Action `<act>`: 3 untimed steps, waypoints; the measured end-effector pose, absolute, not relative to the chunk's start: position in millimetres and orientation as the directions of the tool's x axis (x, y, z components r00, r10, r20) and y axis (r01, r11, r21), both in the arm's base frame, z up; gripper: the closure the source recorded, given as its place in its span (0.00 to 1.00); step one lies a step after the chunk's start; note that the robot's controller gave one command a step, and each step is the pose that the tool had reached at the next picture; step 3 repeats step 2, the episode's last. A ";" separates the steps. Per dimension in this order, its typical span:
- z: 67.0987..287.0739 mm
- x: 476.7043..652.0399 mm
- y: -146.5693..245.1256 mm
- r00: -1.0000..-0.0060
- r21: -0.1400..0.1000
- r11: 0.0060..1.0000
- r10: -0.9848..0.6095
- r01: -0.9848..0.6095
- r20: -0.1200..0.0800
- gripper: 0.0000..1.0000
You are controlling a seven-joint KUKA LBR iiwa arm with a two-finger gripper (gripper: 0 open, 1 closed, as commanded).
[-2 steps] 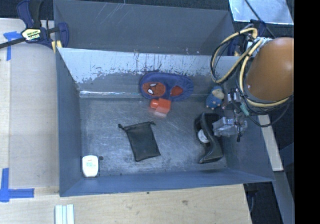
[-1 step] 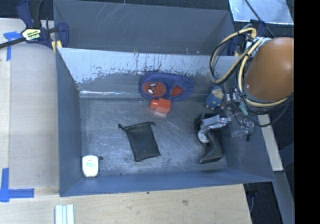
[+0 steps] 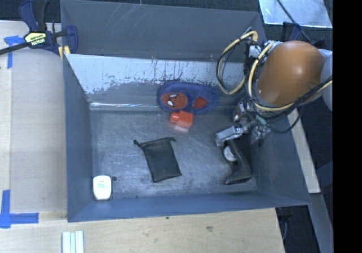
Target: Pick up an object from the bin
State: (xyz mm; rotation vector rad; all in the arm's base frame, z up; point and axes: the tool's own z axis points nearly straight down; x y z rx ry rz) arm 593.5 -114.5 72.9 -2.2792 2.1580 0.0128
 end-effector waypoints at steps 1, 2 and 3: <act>74.1 594.1 -112.9 0.054 0.002 -0.054 -0.998 -0.999 -0.011 1.00; 225.8 567.8 -89.5 0.047 -0.003 -0.047 -0.999 -0.999 -0.001 1.00; 225.8 567.8 -89.5 0.047 -0.003 -0.047 -0.999 -0.999 -0.001 1.00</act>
Offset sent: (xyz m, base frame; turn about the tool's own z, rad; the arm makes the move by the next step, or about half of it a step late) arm 0.0000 0.0000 0.0000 0.0000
